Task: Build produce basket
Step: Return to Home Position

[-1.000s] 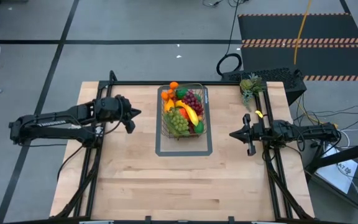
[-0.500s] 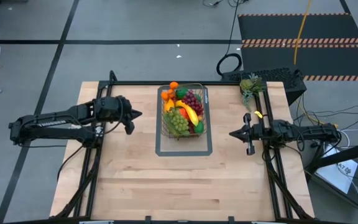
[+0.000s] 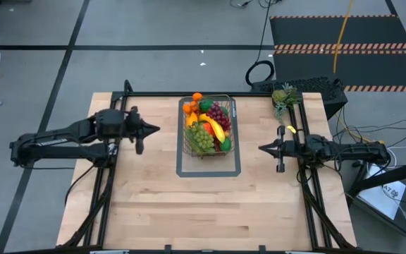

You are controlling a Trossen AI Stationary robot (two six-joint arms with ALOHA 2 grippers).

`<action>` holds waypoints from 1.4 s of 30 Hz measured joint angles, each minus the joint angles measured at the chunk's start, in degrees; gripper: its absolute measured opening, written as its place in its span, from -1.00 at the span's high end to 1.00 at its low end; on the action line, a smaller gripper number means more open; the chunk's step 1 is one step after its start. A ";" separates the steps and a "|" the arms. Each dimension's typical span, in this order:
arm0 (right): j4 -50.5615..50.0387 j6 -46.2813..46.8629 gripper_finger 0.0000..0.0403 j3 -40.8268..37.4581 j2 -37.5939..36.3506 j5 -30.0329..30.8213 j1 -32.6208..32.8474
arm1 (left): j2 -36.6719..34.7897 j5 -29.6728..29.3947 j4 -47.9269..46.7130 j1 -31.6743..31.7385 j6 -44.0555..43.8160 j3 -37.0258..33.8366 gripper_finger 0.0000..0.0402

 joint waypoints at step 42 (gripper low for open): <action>5.71 0.07 1.00 0.00 0.01 -0.32 0.02 | -18.22 -3.61 24.35 -18.33 0.08 -29.76 1.00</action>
